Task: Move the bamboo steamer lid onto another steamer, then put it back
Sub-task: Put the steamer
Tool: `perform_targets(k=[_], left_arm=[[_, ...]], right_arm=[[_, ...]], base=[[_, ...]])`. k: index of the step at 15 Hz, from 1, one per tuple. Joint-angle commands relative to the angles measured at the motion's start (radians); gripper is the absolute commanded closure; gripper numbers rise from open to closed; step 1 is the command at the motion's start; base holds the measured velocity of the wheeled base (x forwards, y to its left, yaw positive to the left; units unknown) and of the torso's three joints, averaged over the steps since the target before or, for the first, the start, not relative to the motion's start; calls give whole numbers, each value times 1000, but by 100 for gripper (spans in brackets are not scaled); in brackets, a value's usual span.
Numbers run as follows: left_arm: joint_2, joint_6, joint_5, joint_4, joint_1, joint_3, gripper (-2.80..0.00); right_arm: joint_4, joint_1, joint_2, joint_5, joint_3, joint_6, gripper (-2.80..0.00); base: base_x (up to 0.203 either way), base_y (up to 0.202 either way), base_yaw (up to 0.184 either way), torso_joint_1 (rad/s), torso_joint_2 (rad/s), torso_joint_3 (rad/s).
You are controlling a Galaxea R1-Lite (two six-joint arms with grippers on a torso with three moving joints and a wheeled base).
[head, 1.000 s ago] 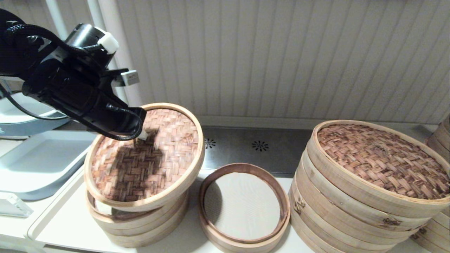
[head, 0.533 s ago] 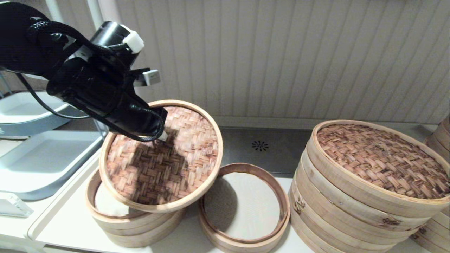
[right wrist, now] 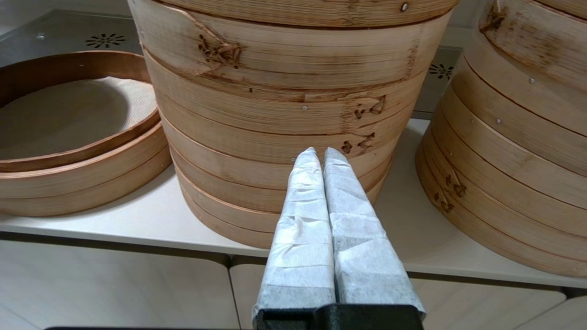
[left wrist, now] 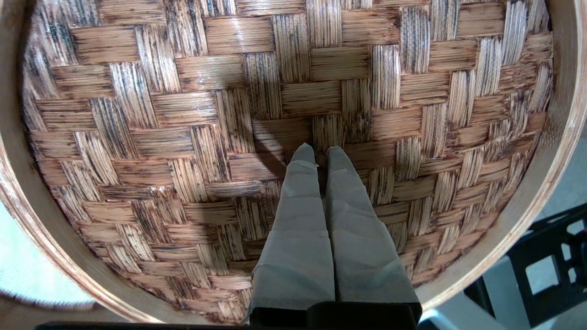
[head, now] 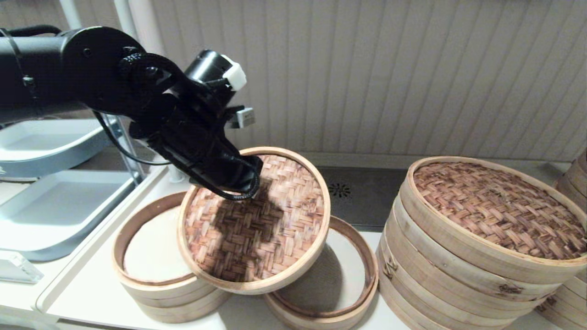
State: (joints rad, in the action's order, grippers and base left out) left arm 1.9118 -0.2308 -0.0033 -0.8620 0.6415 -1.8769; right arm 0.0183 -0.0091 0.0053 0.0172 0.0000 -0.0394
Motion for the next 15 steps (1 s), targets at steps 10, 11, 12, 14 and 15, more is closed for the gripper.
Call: perform_targets(k=[10, 11, 12, 14, 15], left_arm=[[113, -10, -1, 66, 147, -25, 0], [115, -12, -1, 71, 150, -26, 0], [123, -16, 1, 95, 172, -27, 0], [143, -18, 3, 110, 184, -27, 0], [156, -18, 2, 114, 184, -27, 0]], right_arm=[[0, 1, 1, 1, 2, -1, 0], [0, 0, 1, 0, 2, -1, 0], [0, 1, 1, 1, 2, -1, 0], [0, 1, 1, 0, 2, -1, 0], [0, 0, 1, 1, 2, -1, 0]], base=[[0, 0, 0, 0, 0, 0], [0, 0, 0, 0, 0, 0], [0, 0, 0, 0, 0, 0], [0, 0, 0, 0, 0, 0], [0, 0, 0, 0, 0, 0]])
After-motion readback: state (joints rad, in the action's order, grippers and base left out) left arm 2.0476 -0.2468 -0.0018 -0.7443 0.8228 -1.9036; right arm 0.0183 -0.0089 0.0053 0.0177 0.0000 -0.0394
